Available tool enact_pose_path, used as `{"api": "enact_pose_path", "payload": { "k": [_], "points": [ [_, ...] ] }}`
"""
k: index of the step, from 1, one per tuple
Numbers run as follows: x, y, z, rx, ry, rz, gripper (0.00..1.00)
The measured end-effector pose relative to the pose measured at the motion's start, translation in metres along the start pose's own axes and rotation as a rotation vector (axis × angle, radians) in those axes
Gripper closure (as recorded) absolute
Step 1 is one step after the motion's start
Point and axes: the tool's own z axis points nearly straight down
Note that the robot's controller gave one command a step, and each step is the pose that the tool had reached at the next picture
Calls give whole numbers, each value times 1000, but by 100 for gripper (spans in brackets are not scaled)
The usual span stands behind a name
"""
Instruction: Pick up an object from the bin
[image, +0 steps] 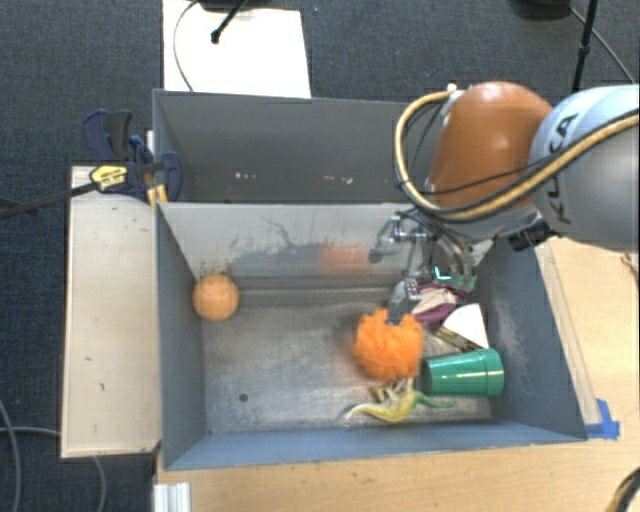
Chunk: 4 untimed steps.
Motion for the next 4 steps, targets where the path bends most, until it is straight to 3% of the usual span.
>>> {"api": "enact_pose_path", "payload": {
  "k": [2, 3, 4],
  "points": [
    [4, -6, 10, 0, -15, -53, 0],
    [17, -12, 70, 2, -11, -238, 0],
    [49, 1, 107, 2, -9, -498, 0]
  ]
}}
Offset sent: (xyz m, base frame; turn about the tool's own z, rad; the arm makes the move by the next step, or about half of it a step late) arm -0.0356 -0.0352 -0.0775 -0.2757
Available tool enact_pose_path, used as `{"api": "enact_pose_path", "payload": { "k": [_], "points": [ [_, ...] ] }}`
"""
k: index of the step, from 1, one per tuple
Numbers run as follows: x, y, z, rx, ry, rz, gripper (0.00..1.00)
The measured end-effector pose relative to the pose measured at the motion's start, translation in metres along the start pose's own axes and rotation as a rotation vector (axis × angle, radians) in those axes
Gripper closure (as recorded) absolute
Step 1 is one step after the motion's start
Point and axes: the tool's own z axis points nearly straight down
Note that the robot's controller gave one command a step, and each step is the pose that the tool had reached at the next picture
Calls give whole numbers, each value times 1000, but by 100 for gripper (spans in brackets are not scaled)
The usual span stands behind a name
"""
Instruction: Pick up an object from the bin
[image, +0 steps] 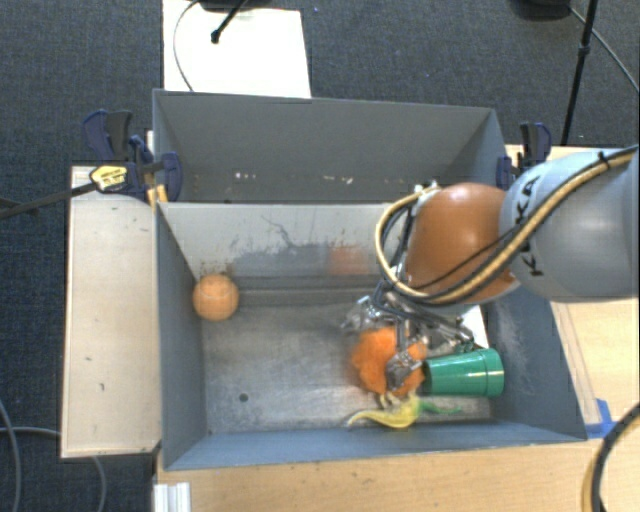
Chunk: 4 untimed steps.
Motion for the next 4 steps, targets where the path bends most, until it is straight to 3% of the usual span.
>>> {"api": "enact_pose_path", "payload": {
  "k": [1, 2, 3, 4],
  "points": [
    [25, -25, 6, 0, -14, -80, 0],
    [84, -52, 14, 7, -20, -215, 100],
    [84, -52, 14, 7, -20, -215, 100],
    [81, -24, -53, -2, 2, -317, 100]
  ]
}}
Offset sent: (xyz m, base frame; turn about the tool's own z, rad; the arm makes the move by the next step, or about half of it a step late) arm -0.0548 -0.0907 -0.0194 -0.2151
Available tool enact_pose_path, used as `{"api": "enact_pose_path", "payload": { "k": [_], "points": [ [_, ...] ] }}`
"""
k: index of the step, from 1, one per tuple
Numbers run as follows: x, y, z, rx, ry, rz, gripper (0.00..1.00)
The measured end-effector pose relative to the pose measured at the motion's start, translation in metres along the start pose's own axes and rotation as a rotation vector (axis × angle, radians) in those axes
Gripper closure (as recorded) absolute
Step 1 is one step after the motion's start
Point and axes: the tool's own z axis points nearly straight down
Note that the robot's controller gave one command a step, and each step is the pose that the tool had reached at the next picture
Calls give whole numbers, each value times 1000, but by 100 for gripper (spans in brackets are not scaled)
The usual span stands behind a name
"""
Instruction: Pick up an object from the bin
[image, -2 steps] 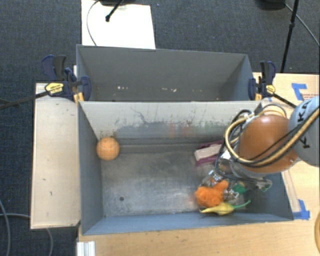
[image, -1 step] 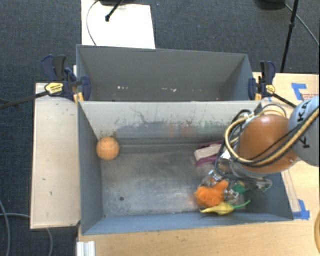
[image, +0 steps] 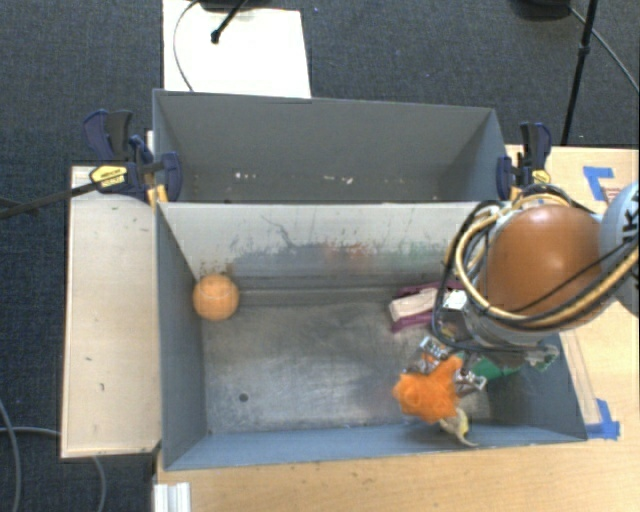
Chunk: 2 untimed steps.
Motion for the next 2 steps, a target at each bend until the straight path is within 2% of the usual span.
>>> {"api": "enact_pose_path", "payload": {
  "k": [1, 2],
  "points": [
    [0, 0, 0, 0, 0, 1, 100],
    [-15, 6, -89, 0, 1, 8, 100]
  ]
}}
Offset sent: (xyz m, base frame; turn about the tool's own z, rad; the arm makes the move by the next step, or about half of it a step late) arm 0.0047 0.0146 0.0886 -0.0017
